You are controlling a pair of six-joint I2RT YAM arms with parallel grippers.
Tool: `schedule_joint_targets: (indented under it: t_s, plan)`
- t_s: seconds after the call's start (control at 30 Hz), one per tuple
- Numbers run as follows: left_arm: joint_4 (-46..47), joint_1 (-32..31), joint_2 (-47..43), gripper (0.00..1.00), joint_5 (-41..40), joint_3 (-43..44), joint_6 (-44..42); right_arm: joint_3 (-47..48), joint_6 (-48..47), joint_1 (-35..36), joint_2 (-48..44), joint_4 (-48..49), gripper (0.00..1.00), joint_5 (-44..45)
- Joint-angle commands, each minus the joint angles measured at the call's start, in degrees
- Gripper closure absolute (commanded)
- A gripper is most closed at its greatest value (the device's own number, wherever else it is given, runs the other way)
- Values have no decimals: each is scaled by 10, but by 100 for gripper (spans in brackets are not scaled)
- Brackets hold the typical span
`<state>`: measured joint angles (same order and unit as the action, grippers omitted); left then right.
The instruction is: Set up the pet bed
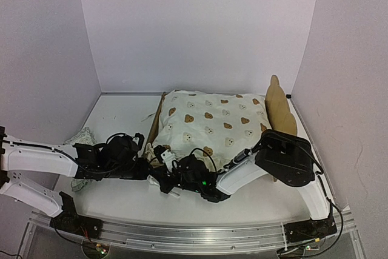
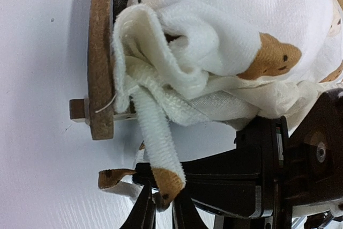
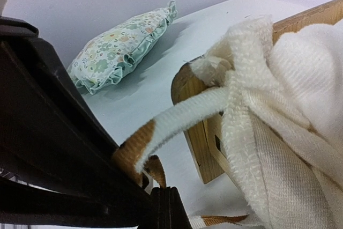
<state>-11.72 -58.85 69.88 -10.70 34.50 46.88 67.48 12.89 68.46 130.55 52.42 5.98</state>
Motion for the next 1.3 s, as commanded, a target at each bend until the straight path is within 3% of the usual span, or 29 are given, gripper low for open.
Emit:
schedule_joint_targets:
  t_s: [0.0, 0.07, 0.23, 0.4, 0.6, 0.8, 1.0, 1.27]
  plan:
    - [-11, 1, -20, 85, -10, 14, 15, 1, -18, -7, 23, 98, 100, -47]
    - [-20, 1, -29, 82, -13, 11, 22, 3, -19, -9, 28, 104, 100, -56]
    - [-64, 1, -61, 60, -32, 9, 42, 16, -20, -12, 43, 113, 100, -80]
    - [-107, 1, -96, 48, -50, 4, 71, 30, -20, -14, 57, 115, 100, -84]
    - [-180, 1, -116, 51, -123, 2, 127, 37, -24, -16, 64, 115, 100, -67]
    - [-162, 2, -84, 57, -135, 14, 104, 41, -43, -17, 69, 110, 100, -22]
    - [-125, 37, -34, 62, -80, 38, 18, 55, -73, -18, 75, 98, 100, -20]
    - [-43, 125, -37, 63, 58, 23, -54, 66, -83, -19, 87, 95, 100, -33]
